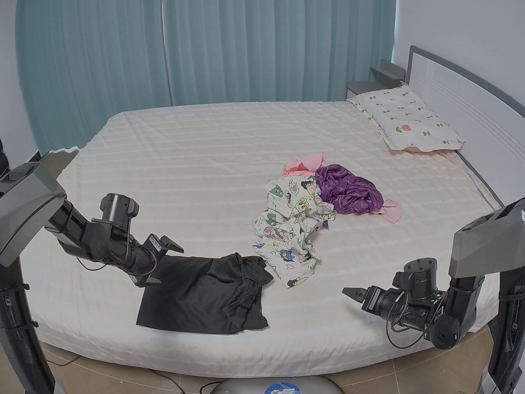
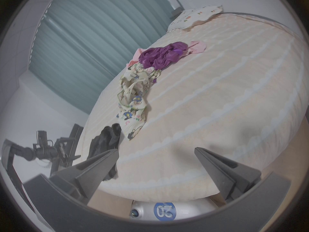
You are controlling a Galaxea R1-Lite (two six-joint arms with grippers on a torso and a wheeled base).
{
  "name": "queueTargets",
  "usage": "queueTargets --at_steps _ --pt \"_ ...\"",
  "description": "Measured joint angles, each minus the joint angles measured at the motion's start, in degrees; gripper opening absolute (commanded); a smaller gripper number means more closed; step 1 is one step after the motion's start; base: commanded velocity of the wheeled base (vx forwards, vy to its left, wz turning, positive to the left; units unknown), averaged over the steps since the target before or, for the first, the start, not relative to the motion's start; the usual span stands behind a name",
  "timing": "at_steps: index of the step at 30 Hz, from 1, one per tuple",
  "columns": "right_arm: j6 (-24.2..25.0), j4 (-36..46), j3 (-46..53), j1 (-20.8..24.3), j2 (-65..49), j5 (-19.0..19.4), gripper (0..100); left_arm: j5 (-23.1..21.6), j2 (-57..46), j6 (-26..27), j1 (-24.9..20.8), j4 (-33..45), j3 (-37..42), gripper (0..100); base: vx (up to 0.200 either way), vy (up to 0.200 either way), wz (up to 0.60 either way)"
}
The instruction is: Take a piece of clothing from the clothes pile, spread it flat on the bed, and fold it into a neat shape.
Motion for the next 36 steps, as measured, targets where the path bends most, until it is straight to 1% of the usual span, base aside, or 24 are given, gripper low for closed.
queueTargets --at_steps 3,7,9,11,14,18,22,24,31,36 --pt "-1.7 2.7 -1.8 1.3 0.0 -1.9 100 -1.6 -0.6 0.0 1.2 -0.2 1.1 100 0.0 0.2 0.0" --pt "-3.0 10.1 -6.4 3.4 -0.2 -3.6 100 -3.4 -1.5 0.2 2.7 -1.1 2.3 100 0.0 0.2 0.0" --pt "-3.4 13.4 -8.9 4.6 -0.3 -4.8 100 -3.8 -1.7 0.4 3.5 -2.1 3.0 100 0.0 0.2 0.0" --pt "-3.7 16.7 -11.9 6.7 -0.5 -6.2 100 -4.1 -2.0 0.5 4.2 -4.2 4.0 100 0.0 0.2 0.0" --pt "-3.9 19.6 -15.2 9.1 -0.7 -7.9 100 -4.4 -2.1 0.5 4.9 -7.2 5.2 100 0.0 0.2 0.0" --pt "-3.9 23.8 -19.2 11.8 -0.6 -9.9 100 -4.6 -2.1 0.6 5.9 -8.8 6.4 100 0.0 0.2 0.0" --pt "-4.0 25.1 -21.5 13.0 -0.2 -11.8 100 -4.9 -2.1 0.6 6.6 -9.1 6.7 100 0.0 0.2 0.0" --pt "-4.2 26.3 -22.2 13.5 0.0 -12.5 100 -5.8 -2.1 0.7 6.8 -9.1 6.8 100 0.0 0.2 0.0" --pt "-4.0 33.3 -25.4 14.0 0.2 -14.6 100 -8.5 -2.2 0.6 7.8 -9.0 6.9 100 0.0 0.2 0.0" --pt "-4.0 34.2 -26.5 14.9 0.4 -15.2 100 -9.8 -2.3 0.6 8.6 -9.1 6.8 100 0.0 0.2 0.0"
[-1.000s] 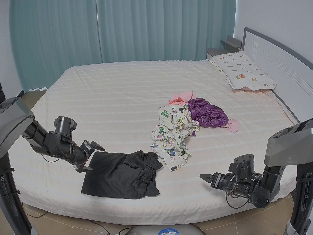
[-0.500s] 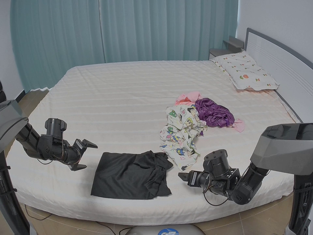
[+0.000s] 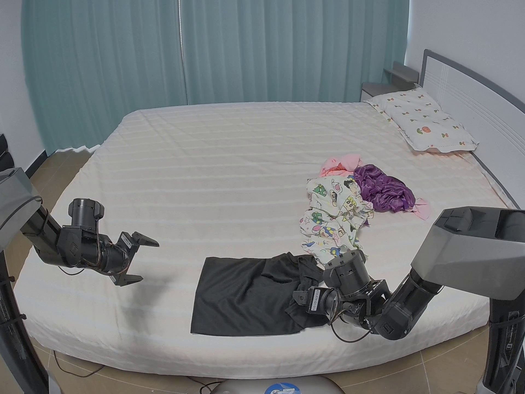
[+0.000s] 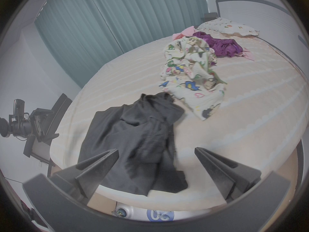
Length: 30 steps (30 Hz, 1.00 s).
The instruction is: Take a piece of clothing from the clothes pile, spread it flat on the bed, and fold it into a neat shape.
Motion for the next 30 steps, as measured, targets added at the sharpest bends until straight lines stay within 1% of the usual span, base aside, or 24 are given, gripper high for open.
queueTargets --at_steps 2,7,11,19,30 --pt "0.0 0.2 -0.2 0.2 0.2 -0.2 100 -0.7 0.0 0.0 0.2 0.0 0.0 100 0.0 0.2 0.0" --pt "-0.5 1.7 0.1 0.3 0.7 -0.7 100 -0.9 0.0 0.1 0.4 0.0 0.1 100 0.0 0.0 0.0" --pt "-1.1 4.2 0.4 0.0 1.0 -2.7 100 -0.9 0.0 0.2 0.4 0.0 0.2 100 0.0 0.0 0.0" --pt "-3.2 4.5 0.7 -1.4 2.5 -5.1 100 -0.9 0.1 0.3 0.4 0.0 0.2 100 0.0 0.0 0.0" --pt "-3.0 3.6 4.6 -3.4 1.1 -5.2 100 -0.8 0.2 0.4 0.4 0.0 0.2 100 0.0 0.0 0.0"
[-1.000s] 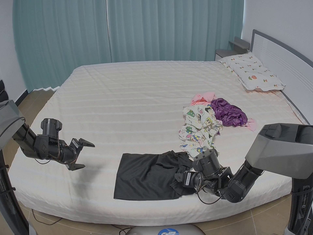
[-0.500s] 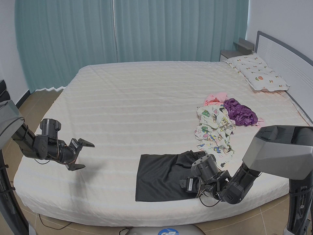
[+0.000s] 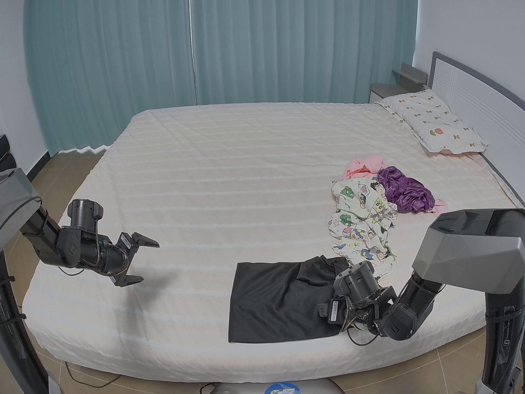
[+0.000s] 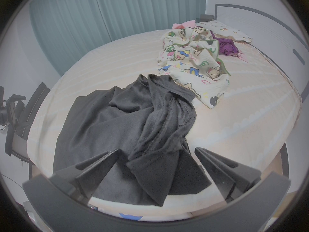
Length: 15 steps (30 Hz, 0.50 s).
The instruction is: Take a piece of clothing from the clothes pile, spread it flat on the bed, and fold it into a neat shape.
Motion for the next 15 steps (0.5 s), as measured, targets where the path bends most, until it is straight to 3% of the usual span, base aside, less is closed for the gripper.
queueTargets --at_steps 11,15 --pt "-3.4 0.4 6.9 -3.7 -3.7 0.6 100 0.0 0.0 0.0 0.0 0.0 0.0 100 0.0 0.0 0.0" --pt "-6.7 0.2 9.3 -5.1 -4.2 0.6 100 0.0 0.0 0.1 0.0 0.0 0.1 100 0.0 0.0 0.0"
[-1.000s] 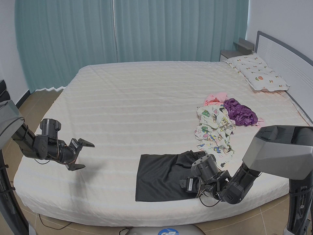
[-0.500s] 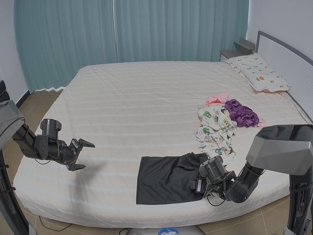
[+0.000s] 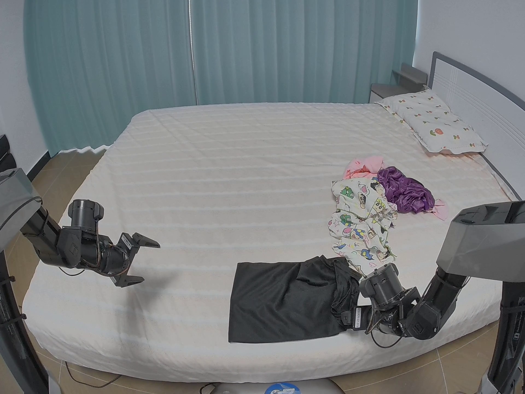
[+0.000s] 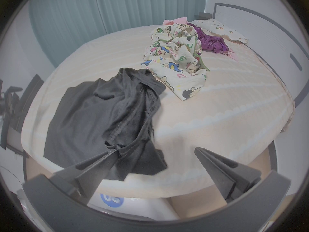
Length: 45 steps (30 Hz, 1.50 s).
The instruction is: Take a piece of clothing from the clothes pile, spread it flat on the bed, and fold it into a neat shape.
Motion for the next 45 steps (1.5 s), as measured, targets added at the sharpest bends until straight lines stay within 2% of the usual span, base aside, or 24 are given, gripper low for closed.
queueTargets --at_steps 13,22,26,33,45 --pt "-4.6 -1.8 7.8 -6.8 -3.5 0.4 100 0.0 0.0 0.0 0.0 0.0 0.1 100 0.0 0.0 0.0" --pt "-4.8 -4.0 7.4 -8.1 -9.0 3.3 100 0.0 0.0 0.0 0.0 0.0 0.1 100 0.0 0.0 0.0" --pt "-4.2 -3.9 2.2 -7.9 -10.3 5.7 100 0.0 0.0 0.0 0.0 0.0 0.1 100 0.0 0.0 0.0" --pt "-3.6 -2.4 -10.2 -6.5 -5.7 6.3 100 0.0 0.0 0.0 0.0 0.0 0.1 100 0.0 0.0 0.0" --pt "-3.3 10.7 -33.4 -3.7 8.3 6.7 100 0.0 0.0 0.0 0.0 -0.3 0.2 100 0.0 0.0 0.0"
